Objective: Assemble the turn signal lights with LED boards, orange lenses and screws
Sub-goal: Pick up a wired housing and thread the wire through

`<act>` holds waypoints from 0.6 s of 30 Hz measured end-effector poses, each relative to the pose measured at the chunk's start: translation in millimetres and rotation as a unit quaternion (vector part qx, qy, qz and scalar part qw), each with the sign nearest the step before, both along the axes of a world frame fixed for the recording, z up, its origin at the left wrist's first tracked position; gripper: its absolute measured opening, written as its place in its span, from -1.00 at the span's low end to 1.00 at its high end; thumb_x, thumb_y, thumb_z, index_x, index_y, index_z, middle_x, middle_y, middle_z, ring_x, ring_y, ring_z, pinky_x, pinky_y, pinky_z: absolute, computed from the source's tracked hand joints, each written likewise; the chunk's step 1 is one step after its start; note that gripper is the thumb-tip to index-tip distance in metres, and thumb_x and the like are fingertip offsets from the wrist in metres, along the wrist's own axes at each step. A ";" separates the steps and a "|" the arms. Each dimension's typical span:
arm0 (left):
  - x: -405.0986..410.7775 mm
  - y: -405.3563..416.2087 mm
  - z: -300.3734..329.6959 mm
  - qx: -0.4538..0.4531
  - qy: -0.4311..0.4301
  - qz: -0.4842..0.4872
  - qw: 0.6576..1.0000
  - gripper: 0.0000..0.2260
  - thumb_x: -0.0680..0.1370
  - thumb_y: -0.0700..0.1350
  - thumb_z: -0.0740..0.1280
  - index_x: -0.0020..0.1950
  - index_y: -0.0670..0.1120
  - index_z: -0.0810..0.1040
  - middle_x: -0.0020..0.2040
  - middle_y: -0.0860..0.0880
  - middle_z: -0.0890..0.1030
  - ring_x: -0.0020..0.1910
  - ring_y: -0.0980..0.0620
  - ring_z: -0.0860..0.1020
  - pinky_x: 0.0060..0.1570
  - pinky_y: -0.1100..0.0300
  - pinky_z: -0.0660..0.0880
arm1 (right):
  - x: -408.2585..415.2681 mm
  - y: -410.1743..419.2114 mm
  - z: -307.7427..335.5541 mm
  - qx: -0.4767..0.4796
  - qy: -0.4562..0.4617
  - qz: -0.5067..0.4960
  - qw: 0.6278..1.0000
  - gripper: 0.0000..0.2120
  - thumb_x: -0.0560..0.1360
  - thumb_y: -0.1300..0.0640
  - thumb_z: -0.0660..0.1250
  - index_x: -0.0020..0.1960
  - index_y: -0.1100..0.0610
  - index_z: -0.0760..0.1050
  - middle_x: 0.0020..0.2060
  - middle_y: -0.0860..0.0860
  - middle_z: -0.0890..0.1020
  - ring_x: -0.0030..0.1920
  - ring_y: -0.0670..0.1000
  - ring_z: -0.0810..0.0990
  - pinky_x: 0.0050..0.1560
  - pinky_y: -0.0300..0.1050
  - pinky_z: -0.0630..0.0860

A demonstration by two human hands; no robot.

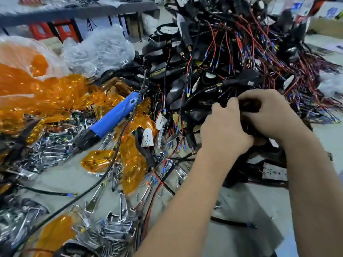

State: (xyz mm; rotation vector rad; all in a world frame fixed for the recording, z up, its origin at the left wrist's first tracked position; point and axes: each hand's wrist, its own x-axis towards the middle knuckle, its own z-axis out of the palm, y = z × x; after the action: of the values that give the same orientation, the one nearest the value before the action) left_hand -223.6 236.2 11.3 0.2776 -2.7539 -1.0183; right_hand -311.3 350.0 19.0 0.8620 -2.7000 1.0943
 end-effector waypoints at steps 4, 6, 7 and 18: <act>-4.4 6.5 3.0 0.052 0.014 0.060 0.997 -0.38 0.39 -0.08 0.56 0.33 -0.08 0.32 0.23 -0.14 0.43 0.10 -0.22 0.55 -0.04 0.05 0.44 | -2.4 -7.8 -16.0 -0.326 -0.137 -0.013 0.935 -0.76 0.56 0.39 0.32 -0.05 0.11 0.68 -0.16 0.00 0.71 -0.12 -0.04 0.64 -0.03 -0.14 0.56; -5.2 0.3 2.0 0.146 0.032 0.107 0.983 -0.47 0.41 -0.06 0.57 0.26 -0.10 0.39 0.18 -0.10 0.54 0.12 -0.15 0.57 0.04 0.09 0.49 | 0.0 -13.1 -20.5 -0.442 -0.186 -0.015 0.877 -0.76 0.61 0.39 0.23 -0.01 0.19 0.64 -0.08 0.09 0.66 -0.03 0.02 0.57 0.05 -0.11 0.50; -5.3 -4.6 0.8 0.183 0.041 0.125 0.974 -0.51 0.41 -0.03 0.59 0.21 -0.10 0.44 0.12 -0.07 0.59 0.10 -0.11 0.58 0.07 0.09 0.52 | 1.7 -16.5 -21.3 -0.475 -0.199 -0.010 0.857 -0.75 0.62 0.41 0.20 -0.02 0.21 0.62 -0.06 0.11 0.65 -0.02 0.01 0.56 0.08 -0.13 0.47; 5.4 -56.5 -4.6 0.097 0.126 0.109 0.981 -0.83 0.50 -0.02 0.57 -0.16 -0.10 0.70 -0.22 -0.01 0.68 -0.22 -0.01 0.65 -0.10 0.03 0.59 | 23.8 -59.8 -16.0 -0.514 -0.201 0.061 0.832 -0.75 0.60 0.36 0.21 -0.06 0.18 0.63 -0.01 0.10 0.67 0.04 0.00 0.55 0.09 -0.21 0.47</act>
State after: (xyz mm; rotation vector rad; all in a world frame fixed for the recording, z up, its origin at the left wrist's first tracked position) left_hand -218.1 179.7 6.7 0.4369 -2.3447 -1.1733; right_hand -287.5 290.2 3.0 0.6047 -1.7283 2.5807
